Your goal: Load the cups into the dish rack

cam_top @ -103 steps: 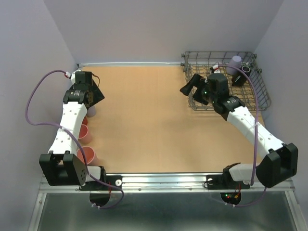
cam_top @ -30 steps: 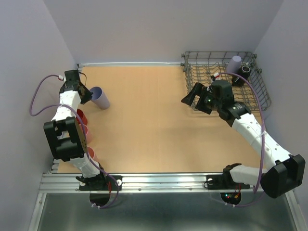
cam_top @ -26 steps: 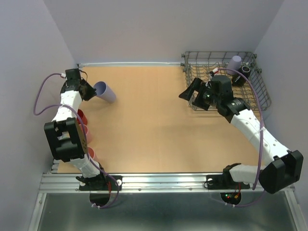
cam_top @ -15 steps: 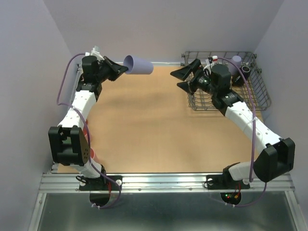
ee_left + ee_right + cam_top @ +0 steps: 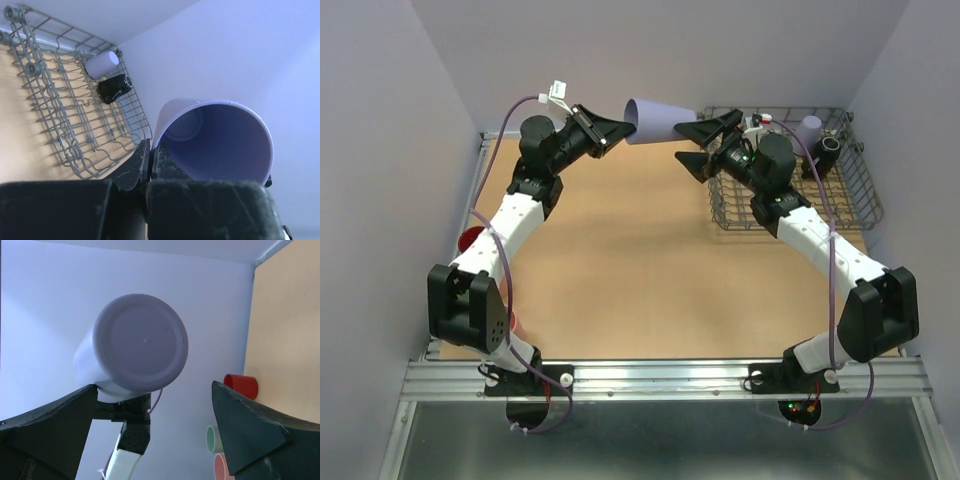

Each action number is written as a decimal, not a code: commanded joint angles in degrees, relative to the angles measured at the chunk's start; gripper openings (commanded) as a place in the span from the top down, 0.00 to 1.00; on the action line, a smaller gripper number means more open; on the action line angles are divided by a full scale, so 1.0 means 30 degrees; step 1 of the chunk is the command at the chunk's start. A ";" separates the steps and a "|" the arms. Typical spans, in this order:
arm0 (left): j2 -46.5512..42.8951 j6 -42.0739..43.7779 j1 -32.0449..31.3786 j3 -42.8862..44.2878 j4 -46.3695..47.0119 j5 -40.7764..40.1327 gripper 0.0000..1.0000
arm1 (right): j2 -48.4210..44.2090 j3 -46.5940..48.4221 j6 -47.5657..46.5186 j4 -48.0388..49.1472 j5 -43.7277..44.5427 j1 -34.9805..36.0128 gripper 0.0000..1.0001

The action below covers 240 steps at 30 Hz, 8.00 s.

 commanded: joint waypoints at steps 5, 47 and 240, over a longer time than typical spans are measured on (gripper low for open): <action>-0.0859 -0.1591 -0.0954 -0.0816 0.4024 -0.0419 1.00 | 0.0691 0.2623 0.0894 0.2208 0.1574 0.0020 0.00; -0.5195 0.7371 -0.2273 -0.2928 -0.9234 -0.5926 0.01 | 0.6577 1.3745 -1.3383 -0.9760 0.4665 -0.7187 0.99; 0.1454 -1.8993 0.0569 -0.3015 1.8614 0.1309 1.00 | 0.3067 0.9159 -1.1552 -0.3528 -0.0887 0.2217 0.00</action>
